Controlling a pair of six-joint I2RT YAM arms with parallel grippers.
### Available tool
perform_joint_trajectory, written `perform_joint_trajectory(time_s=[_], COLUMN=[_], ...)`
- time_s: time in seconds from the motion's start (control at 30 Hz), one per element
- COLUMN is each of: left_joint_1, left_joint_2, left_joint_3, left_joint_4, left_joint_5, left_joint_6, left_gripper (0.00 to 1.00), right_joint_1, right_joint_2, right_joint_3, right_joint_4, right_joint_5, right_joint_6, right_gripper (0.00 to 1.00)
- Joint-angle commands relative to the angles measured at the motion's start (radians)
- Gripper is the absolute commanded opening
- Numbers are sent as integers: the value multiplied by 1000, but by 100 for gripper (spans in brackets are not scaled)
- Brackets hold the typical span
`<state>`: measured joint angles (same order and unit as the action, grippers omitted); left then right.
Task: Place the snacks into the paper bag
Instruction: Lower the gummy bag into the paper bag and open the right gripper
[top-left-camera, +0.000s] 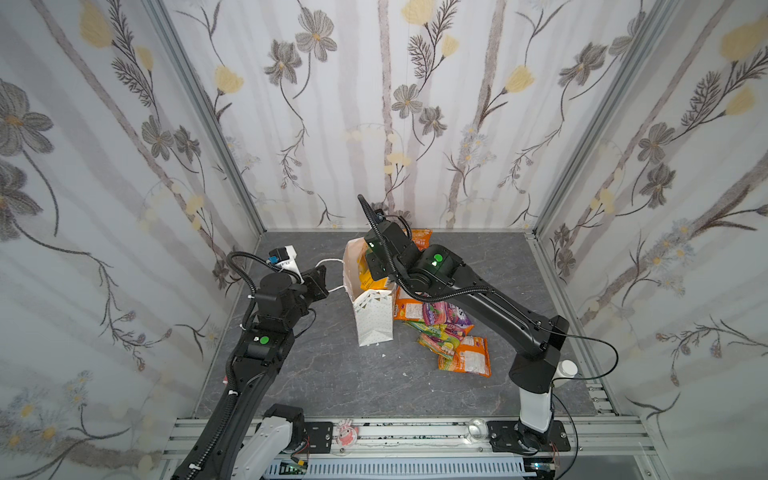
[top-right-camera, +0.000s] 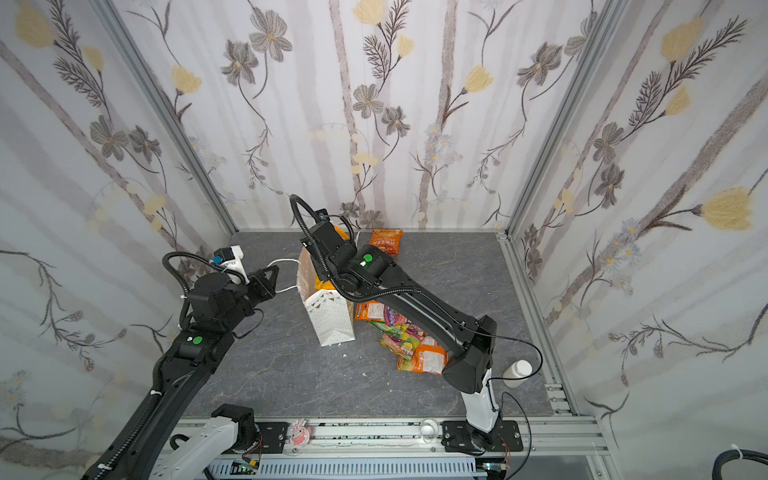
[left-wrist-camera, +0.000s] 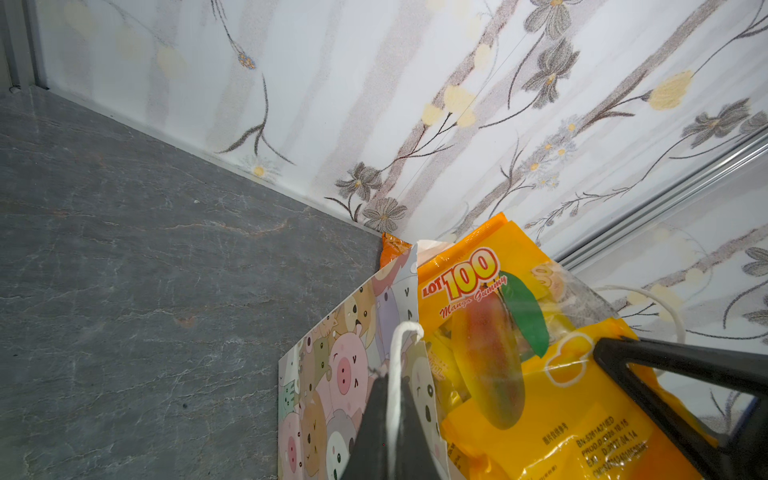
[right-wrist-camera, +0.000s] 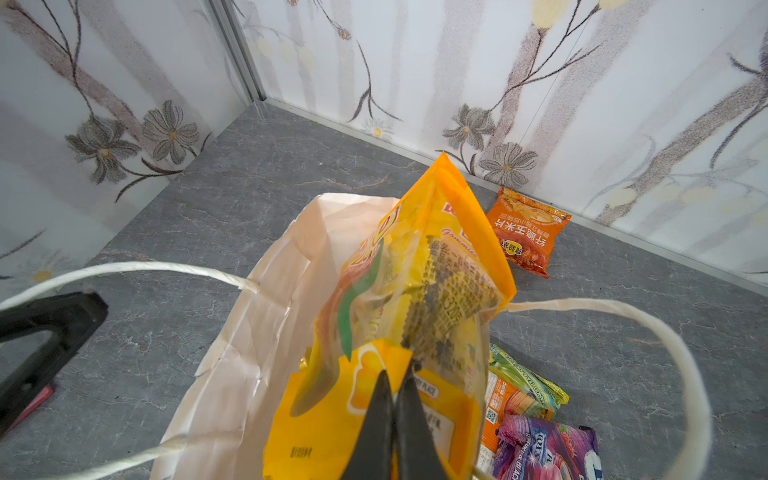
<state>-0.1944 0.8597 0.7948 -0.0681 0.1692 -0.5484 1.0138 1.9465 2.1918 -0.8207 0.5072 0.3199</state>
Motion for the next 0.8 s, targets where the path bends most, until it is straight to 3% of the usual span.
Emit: perform_joint_trajectory(time_s=[0.0, 0.4, 0.6, 0.77], left_joint_1=[2, 1, 2, 4], left_joint_2=[0, 3, 16, 26], left_joint_3=[18, 19, 13, 17], left_joint_4=[-12, 23, 40, 66], left_joint_5=[7, -10, 12, 46], left_joint_6=[27, 78, 137, 156], left_gripper=[0, 0, 0, 0], right_joint_1=[14, 32, 42, 50], right_joint_2=[12, 69, 78, 84], right_joint_3=[13, 13, 13, 13], right_joint_4=[41, -15, -15, -3], right_joint_5=[62, 147, 150, 145], right_joint_6=[-9, -27, -6, 8], right_gripper=[0, 1, 9, 23])
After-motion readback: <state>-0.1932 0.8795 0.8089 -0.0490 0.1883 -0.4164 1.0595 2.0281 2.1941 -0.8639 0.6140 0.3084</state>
